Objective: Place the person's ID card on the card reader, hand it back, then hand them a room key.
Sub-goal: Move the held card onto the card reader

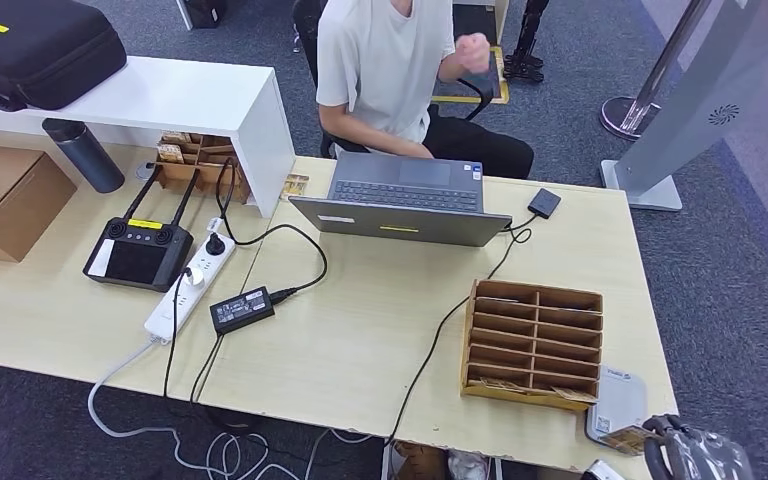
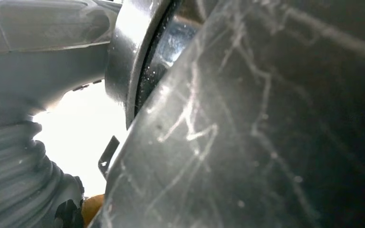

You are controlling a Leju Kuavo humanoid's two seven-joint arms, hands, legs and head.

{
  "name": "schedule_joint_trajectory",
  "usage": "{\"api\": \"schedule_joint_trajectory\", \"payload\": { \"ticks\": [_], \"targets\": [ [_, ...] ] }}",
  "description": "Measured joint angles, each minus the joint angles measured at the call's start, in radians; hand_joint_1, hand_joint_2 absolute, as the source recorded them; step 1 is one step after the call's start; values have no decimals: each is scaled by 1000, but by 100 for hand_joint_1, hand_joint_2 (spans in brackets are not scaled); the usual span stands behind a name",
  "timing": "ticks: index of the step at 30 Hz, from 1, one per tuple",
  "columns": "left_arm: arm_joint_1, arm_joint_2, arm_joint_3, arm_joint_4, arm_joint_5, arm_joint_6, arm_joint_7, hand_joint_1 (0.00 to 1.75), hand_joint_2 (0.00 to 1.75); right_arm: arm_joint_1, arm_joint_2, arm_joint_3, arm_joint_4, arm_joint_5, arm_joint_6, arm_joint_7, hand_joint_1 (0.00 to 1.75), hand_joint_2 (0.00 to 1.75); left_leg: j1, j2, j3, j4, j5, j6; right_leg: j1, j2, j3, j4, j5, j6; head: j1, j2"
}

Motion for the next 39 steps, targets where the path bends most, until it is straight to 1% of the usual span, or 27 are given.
{"api": "schedule_joint_trajectory", "payload": {
  "ticks": [6, 13, 17, 22, 25, 27, 30, 36, 39],
  "targets": [
    [0, -3, 25, 6, -26, 5, 0, 0, 175, 3, 0, 35, 13, -14, -13, 26, 175, 175, 0, 0, 0, 0, 0, 0, 0, 0, 0, 0, 0, 0, 0, 0],
    [0, -8, 54, 8, -57, 10, 0, 0, 175, 7, 0, 54, 17, -8, -32, 50, 175, 175, 0, 0, 0, 0, 0, 0, 0, 0, 0, 0, 0, 0, 0, 0],
    [1, -10, 71, 8, -74, 13, 0, 0, 175, 7, 0, 50, 17, 20, -60, 63, 175, 175, 0, 0, 0, 0, 0, 0, 0, 0, 0, 0, 0, 0, 0, 0],
    [2, -12, 79, 8, -83, 15, 0, 0, 175, 7, 0, 47, 17, 31, -67, 67, 175, 175, 0, 0, 0, 0, 0, 0, 0, 0, 0, 0, 0, 0, 0, 0],
    [2, -14, 84, 10, -88, 16, 0, 0, 175, 7, 4, 31, 17, 69, -96, 61, 175, 175, 0, 0, 0, 0, 0, 0, 0, 0, 0, 0, 0, 0, 0, 0],
    [2, -15, 92, 12, -97, 19, 0, 0, 175, 5, 13, 4, 16, 104, -122, 43, 175, 175, 0, 0, 0, 0, 0, 0, 0, 0, 0, 0, 0, 0, 0, 0],
    [2, -19, 103, 14, -108, 23, 0, 0, 175, -1, 45, -55, 14, 146, -140, -4, 175, 175, 0, 0, 0, 0, 0, 0, 0, 0, 0, 0, 0, 0, 0, 0],
    [2, -22, 120, 14, -126, 26, 0, 0, 175, -17, 113, -148, 19, 166, -126, -91, 175, 175, 0, -1, 0, 0, 0, 0, 0, -1, 1, 0, 0, 0, 0, 0],
    [2, -24, 126, 14, -128, 27, 0, 0, 175, -30, 144, -171, 36, 172, -122, -113, 175, 175, 0, -1, 0, 0, 0, 0, 0, -1, 1, 0, 0, 0, 0, 0]
  ]
}}
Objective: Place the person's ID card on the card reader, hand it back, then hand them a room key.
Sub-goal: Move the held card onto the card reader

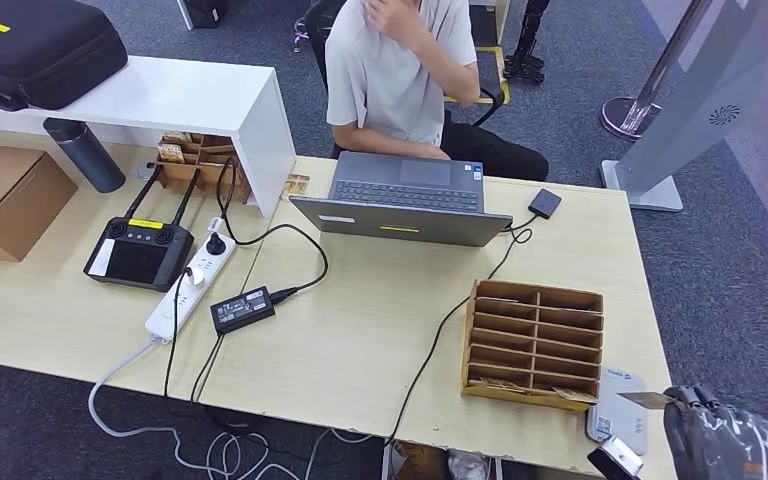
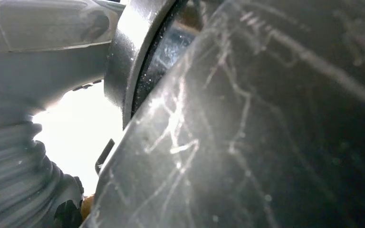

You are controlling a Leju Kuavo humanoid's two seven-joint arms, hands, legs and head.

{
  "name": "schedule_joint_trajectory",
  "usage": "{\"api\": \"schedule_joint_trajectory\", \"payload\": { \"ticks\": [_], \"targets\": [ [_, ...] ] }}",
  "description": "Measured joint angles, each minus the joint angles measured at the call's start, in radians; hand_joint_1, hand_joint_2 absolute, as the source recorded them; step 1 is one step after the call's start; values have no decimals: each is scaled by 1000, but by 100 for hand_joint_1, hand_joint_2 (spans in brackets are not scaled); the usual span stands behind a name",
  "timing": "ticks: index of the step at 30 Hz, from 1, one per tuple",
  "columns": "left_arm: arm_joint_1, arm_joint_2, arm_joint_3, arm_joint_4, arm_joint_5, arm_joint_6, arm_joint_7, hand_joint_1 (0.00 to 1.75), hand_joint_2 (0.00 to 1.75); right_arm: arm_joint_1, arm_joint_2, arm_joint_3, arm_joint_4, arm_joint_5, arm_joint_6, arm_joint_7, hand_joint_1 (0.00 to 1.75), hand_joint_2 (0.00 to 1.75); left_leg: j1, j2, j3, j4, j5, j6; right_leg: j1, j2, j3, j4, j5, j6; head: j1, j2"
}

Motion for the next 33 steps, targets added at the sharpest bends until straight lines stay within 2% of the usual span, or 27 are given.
{"api": "schedule_joint_trajectory", "payload": {
  "ticks": [15, 33],
  "targets": [
    [0, -1, 2, 0, 0, 4, 0, 0, 175, -71, 80, -32, 213, 13, 4, -32, 175, 175, 0, 0, 0, 0, 0, 0, 0, 0, 0, 0, 0, 0, 0, 0],
    [0, -3, 22, 2, -32, 13, 0, 0, 175, -61, 112, -41, 296, -5, -5, -26, 175, 175, 0, 0, 1, 0, 0, 0, 0, 0, 0, 0, 0, 0, 0, 0]
  ]
}}
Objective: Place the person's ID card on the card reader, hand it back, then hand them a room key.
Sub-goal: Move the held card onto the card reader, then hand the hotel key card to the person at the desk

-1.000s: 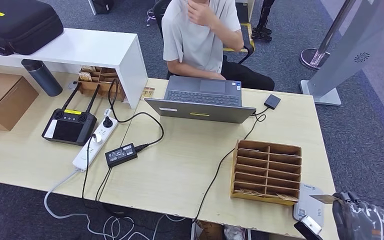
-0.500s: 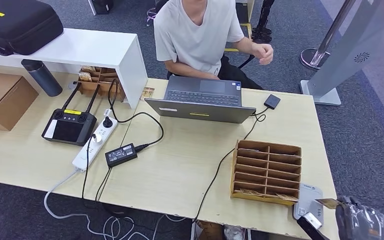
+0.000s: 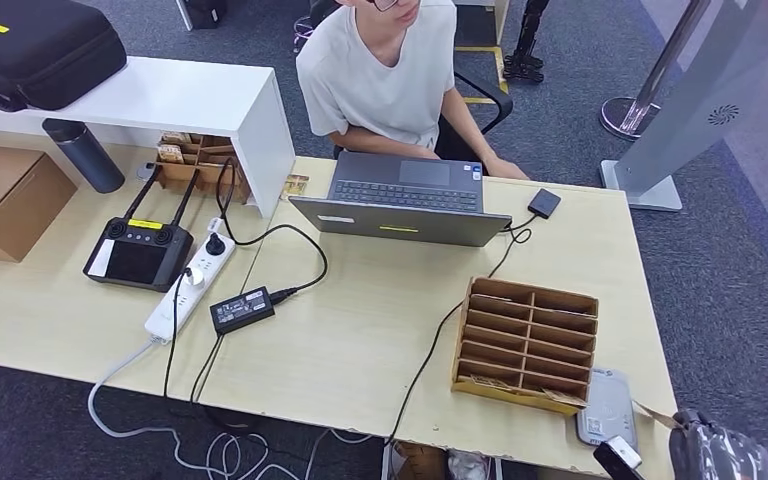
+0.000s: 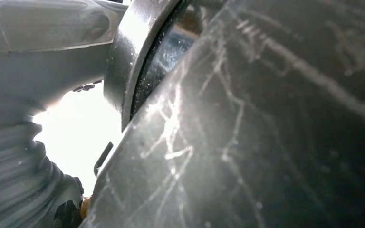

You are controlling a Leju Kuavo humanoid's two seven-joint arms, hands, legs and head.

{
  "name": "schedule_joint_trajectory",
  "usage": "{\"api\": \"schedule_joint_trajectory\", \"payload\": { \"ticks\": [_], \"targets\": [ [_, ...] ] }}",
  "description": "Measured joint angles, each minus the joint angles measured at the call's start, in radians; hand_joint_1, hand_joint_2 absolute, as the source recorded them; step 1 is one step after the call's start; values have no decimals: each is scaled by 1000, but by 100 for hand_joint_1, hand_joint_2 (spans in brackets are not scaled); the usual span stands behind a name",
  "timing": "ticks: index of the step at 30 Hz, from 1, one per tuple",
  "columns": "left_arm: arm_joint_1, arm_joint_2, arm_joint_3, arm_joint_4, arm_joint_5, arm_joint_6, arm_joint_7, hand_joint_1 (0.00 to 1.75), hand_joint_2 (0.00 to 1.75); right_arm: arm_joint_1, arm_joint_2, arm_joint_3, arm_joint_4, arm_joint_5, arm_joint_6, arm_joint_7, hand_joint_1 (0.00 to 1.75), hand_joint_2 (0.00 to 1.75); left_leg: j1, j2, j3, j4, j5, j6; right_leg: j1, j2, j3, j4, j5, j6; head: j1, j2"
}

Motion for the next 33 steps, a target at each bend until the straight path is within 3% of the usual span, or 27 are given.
{"api": "schedule_joint_trajectory", "payload": {
  "ticks": [7, 13, 24, 33],
  "targets": [
    [0, -3, 6, 1, -4, 0, 0, 0, 175, -29, 5, -43, -14, 32, -24, -18, 175, 175, 0, 0, -1, 0, 0, 0, 0, 0, 0, 0, 0, 0, 0, 0],
    [0, -4, 7, 1, -4, -2, 0, 0, 175, -113, 12, -112, -40, 64, -37, -65, 175, 175, 0, 0, -1, 0, 1, 1, 0, 0, 0, 0, 1, 0, 0, 0],
    [0, -4, 6, 1, -4, -6, 0, 0, 175, -399, 6, -160, -13, 72, -76, -118, 175, 175, 0, -1, -1, 0, 4, 1, 0, -1, 0, 0, 2, 0, 0, 0],
    [-2, -1, -14, 1, -3, -5, 0, 0, 175, -653, -40, -55, 146, 98, 27, -140, 175, 175, 0, -2, -2, 0, 5, 1, -1, -2, 0, 1, 2, 1, 0, 0]
  ]
}}
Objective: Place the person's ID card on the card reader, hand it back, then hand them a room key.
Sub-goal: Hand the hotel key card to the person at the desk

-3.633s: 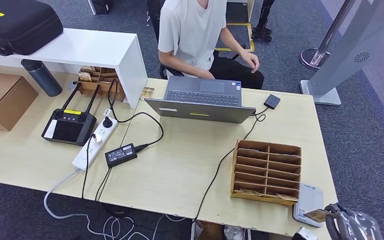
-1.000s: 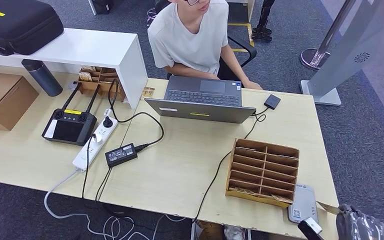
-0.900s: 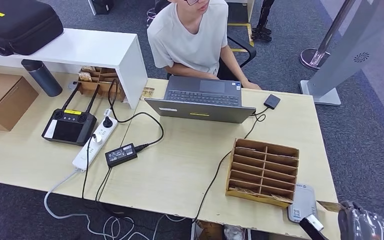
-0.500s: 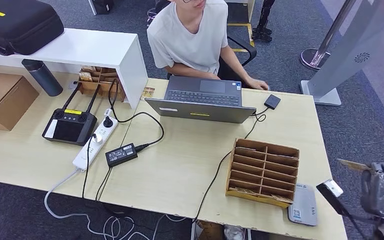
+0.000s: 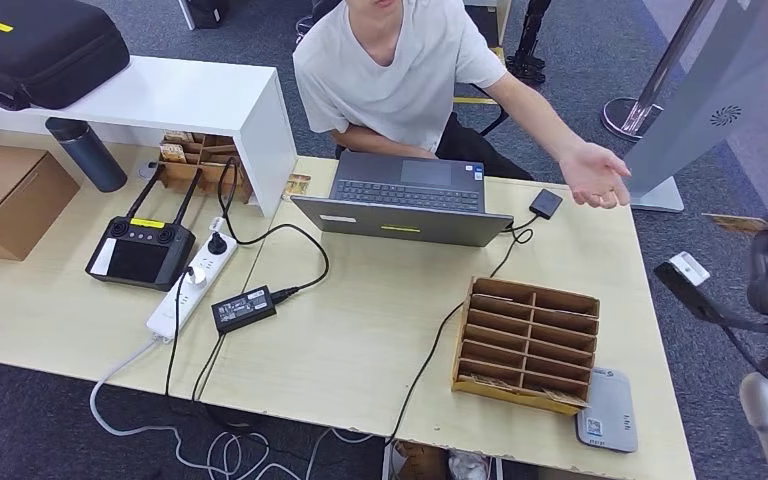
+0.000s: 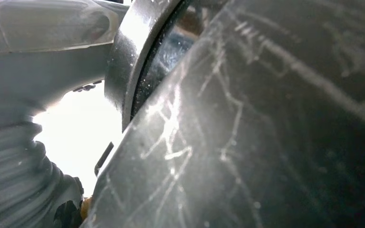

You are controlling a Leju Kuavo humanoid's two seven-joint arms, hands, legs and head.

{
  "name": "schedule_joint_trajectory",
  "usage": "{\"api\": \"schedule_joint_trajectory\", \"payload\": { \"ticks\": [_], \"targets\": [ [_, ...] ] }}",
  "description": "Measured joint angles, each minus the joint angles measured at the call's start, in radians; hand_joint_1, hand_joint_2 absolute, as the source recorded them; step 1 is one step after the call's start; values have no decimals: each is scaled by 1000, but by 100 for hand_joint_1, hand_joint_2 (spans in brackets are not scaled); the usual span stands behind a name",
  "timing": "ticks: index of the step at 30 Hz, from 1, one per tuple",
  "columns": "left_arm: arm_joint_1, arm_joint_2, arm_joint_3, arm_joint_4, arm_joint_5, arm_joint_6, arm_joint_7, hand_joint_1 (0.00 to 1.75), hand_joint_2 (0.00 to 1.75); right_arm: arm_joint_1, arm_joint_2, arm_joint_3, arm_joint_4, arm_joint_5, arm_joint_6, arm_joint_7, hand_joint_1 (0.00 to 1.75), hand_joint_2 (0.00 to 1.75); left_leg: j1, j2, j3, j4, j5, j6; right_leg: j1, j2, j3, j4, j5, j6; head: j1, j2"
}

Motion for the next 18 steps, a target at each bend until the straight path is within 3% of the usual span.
{"api": "schedule_joint_trajectory", "payload": {
  "ticks": [10, 16, 18],
  "targets": [
    [-1, 7, -39, 0, 7, 4, 0, 0, 175, -249, -9, 224, 246, 43, 61, -24, 175, 175, 0, -5, -2, 0, 1, -1, 0, -4, 0, 1, 0, 0, 0, 0],
    [-1, 7, -50, 0, 12, 6, 0, 0, 175, -329, 9, 313, 328, 36, 65, -9, 175, 175, 0, -10, -3, 0, 3, -1, 0, -9, 0, 1, 0, 0, 0, 0],
    [-1, 7, -51, 0, 12, 6, 0, 0, 175, -342, 14, 334, 344, 29, 63, -6, 87, 175, 0, -13, -4, 0, 4, 0, 0, -13, 0, 1, 0, 0, 0, 0]
  ]
}}
